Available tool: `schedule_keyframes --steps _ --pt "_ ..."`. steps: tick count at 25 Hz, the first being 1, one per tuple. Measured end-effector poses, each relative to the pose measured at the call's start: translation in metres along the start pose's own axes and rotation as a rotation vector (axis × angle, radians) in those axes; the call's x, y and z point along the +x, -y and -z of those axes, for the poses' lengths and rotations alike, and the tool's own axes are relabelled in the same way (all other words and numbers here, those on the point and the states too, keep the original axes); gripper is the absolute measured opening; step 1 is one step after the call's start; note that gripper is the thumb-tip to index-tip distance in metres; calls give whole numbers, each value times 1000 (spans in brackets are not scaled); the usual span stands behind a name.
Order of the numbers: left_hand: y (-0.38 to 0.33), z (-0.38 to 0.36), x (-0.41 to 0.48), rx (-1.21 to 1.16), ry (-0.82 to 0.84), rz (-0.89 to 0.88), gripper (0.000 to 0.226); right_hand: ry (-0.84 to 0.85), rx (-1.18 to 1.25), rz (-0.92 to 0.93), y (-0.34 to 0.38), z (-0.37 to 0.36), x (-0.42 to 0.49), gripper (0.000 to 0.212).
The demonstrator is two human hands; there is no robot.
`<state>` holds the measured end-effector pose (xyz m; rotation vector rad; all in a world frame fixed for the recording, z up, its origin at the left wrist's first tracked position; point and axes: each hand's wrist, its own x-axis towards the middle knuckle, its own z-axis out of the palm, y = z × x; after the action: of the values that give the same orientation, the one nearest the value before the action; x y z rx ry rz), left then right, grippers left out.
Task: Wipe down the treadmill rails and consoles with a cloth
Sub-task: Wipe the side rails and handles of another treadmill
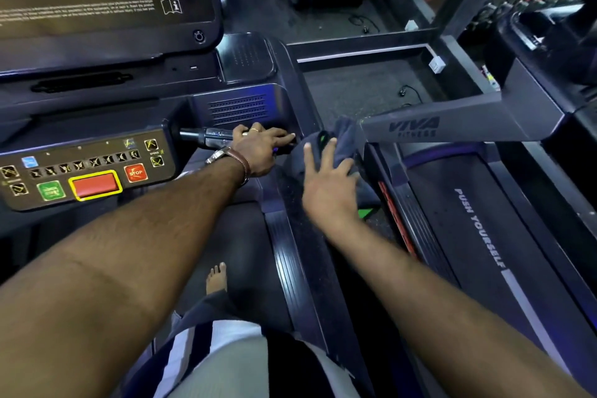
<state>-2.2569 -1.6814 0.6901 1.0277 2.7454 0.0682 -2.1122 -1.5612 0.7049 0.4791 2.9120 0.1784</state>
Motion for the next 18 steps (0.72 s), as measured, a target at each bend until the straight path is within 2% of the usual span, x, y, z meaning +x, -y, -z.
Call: schedule_keyframes --steps 1,4,7,11,12,14,16,18 --pt "0 1 -1 4 3 2 64 -35 -106 28 10 -7 -11 60" --pt "-2 2 -3 10 12 -2 62 1 -180 4 30 -5 4 54" --pt "-3 5 -3 5 10 -15 50 -31 -289 19 40 -3 21 54" --pt "0 7 -4 -15 38 -22 48 -31 -765 339 30 -22 -26 61" --pt "2 8 -3 2 28 -47 47 -11 -739 357 23 -22 -34 60" --pt "8 13 3 33 -22 -95 43 -34 -416 266 14 -9 -29 56" --pt "16 19 12 -5 -29 -163 40 -97 -70 141 3 3 -1 73" --pt "26 20 19 -105 8 -243 38 -15 206 50 -11 15 36 90"
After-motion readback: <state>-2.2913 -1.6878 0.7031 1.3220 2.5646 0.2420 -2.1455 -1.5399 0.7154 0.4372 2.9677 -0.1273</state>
